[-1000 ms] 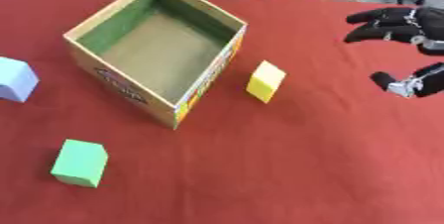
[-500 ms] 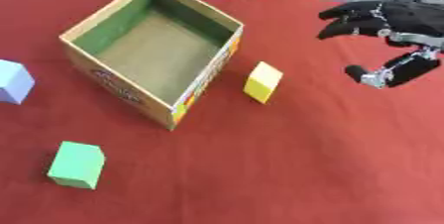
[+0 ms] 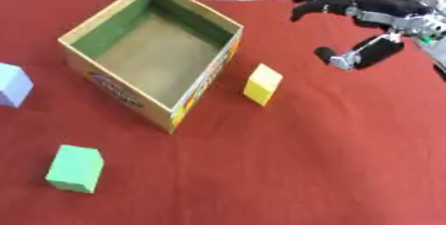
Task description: Pick up objects on the table and place them in the box.
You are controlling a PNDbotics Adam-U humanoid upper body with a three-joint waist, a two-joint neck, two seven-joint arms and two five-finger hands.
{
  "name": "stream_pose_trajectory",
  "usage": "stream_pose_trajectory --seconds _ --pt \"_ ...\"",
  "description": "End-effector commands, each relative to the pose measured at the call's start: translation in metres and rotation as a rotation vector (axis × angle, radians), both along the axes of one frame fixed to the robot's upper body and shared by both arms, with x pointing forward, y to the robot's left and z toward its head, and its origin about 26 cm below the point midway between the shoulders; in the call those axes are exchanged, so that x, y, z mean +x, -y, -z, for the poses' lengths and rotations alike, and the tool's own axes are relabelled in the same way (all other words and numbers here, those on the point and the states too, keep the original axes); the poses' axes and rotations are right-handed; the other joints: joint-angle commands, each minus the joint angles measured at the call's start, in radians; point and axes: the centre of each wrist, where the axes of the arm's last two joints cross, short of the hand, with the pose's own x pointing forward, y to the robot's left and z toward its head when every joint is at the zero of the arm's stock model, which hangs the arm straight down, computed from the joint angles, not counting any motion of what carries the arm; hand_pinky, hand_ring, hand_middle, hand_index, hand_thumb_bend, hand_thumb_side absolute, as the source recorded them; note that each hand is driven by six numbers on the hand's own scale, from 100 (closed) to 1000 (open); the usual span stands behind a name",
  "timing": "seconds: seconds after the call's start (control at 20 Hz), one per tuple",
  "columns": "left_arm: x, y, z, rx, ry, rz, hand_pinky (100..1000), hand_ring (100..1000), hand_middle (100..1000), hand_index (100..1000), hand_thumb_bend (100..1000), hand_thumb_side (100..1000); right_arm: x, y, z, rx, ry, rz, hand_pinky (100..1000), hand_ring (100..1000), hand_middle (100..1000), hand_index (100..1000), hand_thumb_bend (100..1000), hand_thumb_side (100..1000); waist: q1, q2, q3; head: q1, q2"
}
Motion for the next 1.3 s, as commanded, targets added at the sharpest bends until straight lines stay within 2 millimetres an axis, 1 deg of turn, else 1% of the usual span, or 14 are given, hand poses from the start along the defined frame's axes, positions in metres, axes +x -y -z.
stream_pose_trajectory --seconds 0.05,0.5,0.6,0.65,0.95,1.3 --pt "-0.002 -0.001 -0.009 0.016 0.031 0.009 851 856 779 831 100 570 0.002 0.002 -0.012 -0.210 -0.035 -0.122 1000 1000 832 994 100 314 -0.012 -0.006 0.002 -0.007 -0.004" --pt "-0.002 0.000 -0.011 0.016 0.030 0.018 851 856 779 831 100 571 0.014 -0.002 -0.007 -0.265 -0.130 -0.143 1000 1000 842 1000 100 314 -0.020 -0.008 0.015 -0.011 0.007" --pt "-0.002 0.000 -0.011 0.018 0.030 0.019 851 857 779 831 100 571 0.015 -0.003 -0.005 -0.285 -0.152 -0.151 1000 1000 847 1000 100 301 -0.022 -0.008 0.017 -0.009 0.013" --pt "-0.002 0.000 -0.011 0.019 0.031 0.019 851 857 779 831 100 571 0.015 -0.003 -0.005 -0.292 -0.161 -0.154 1000 1000 847 1000 100 313 -0.023 -0.008 0.017 -0.008 0.016" --pt "-0.002 0.000 -0.012 0.022 0.031 0.021 850 857 779 831 100 571 0.014 -0.008 0.002 -0.333 -0.184 -0.163 1000 1000 857 1000 100 315 -0.027 -0.007 0.022 -0.006 0.026" --pt "-0.002 0.002 -0.014 0.027 0.035 0.031 851 858 780 831 100 571 0.012 -0.019 0.024 -0.413 -0.238 -0.176 1000 1000 870 1000 100 315 -0.031 -0.003 0.033 -0.009 0.032"
